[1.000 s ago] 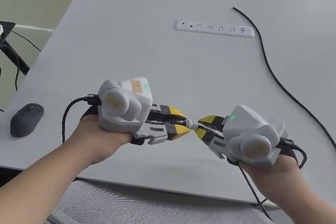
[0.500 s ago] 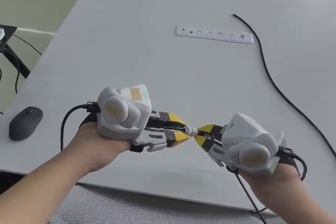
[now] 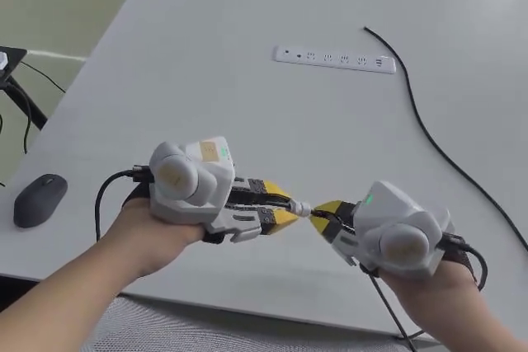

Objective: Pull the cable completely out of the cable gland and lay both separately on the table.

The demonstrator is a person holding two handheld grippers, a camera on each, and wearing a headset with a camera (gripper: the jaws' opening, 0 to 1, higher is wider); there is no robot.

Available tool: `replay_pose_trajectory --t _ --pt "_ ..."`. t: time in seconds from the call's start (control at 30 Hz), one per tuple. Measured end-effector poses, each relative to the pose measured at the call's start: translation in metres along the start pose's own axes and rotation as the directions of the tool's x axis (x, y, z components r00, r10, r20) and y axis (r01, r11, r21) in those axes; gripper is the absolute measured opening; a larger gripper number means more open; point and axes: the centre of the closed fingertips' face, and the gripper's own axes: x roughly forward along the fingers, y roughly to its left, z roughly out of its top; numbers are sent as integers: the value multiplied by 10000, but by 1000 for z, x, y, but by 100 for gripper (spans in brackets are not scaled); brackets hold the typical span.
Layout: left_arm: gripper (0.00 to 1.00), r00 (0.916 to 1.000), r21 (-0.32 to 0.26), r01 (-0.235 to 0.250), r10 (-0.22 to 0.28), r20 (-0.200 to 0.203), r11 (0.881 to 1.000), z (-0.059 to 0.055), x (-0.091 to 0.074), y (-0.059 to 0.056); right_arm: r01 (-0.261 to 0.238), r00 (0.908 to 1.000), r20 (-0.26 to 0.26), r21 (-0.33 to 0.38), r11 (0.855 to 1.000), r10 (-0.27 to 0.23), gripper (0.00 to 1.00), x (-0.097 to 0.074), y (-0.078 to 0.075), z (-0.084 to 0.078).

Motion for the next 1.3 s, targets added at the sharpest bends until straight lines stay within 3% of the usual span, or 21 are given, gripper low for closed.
replay_pose_trajectory --t 0.5,0.9,1.07,1.3 --pt "15 9997 -40 -196 196 172 9998 2 -5 0 409 9963 -805 1326 9903 -303 0 -8 -13 -32" --pt "15 9991 -251 -392 396 149 9989 -1 -6 2 600 9927 -1121 1373 9887 -447 0 -14 -15 -54" --pt "15 9992 -243 -405 407 56 9989 -1 -6 -2 753 9915 -1166 1551 9850 -574 0 -20 -20 -62" --pt "15 9995 -312 -310 310 14 9990 -2 -2 -7 874 9910 -1156 1773 9803 -674 0 -23 -25 -62"
